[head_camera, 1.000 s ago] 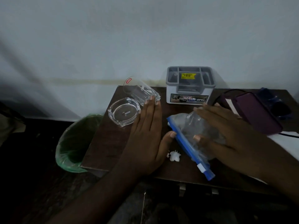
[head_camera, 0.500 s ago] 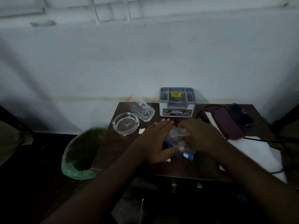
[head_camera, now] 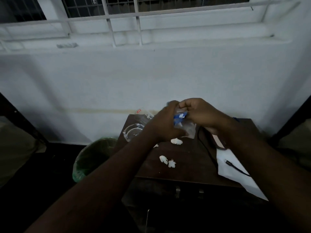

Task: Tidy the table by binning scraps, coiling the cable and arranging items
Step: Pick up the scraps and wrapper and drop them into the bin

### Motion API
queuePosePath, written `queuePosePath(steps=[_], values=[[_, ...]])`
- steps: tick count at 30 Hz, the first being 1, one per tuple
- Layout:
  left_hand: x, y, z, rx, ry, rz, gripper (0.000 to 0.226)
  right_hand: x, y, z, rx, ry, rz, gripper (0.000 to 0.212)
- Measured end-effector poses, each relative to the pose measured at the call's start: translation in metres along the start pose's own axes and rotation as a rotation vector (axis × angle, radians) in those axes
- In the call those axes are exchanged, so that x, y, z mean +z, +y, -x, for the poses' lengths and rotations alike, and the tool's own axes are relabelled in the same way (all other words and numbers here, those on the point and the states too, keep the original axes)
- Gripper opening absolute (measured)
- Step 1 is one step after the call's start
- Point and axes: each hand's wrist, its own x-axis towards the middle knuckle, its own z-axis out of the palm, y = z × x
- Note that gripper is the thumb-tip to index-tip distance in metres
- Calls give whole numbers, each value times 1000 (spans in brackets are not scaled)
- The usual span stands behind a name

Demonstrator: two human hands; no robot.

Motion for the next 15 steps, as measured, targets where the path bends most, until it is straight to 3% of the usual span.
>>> queuePosePath(steps=[2, 3, 5, 7, 11, 15], values=[[-3, -12, 4, -25, -12, 9, 76, 6, 12, 2, 36, -71, -278, 23], [-4, -17, 6, -38, -27, 5, 74, 12, 21, 2, 27, -20, -380, 22], [-4, -27, 11, -66, -56, -48, 73, 27, 42, 1, 47, 234, -431, 18], [-4, -36, 14, -77, -61, -73, 66, 42, 71, -2, 82, 408, -172, 16], [-7, -45, 15, -104, -21, -47, 49, 70, 112, 3, -58, 23, 659, 38], [-12, -45, 17, -134, -4, -63, 40, 82, 109, 3, -129, -47, 895, 35]])
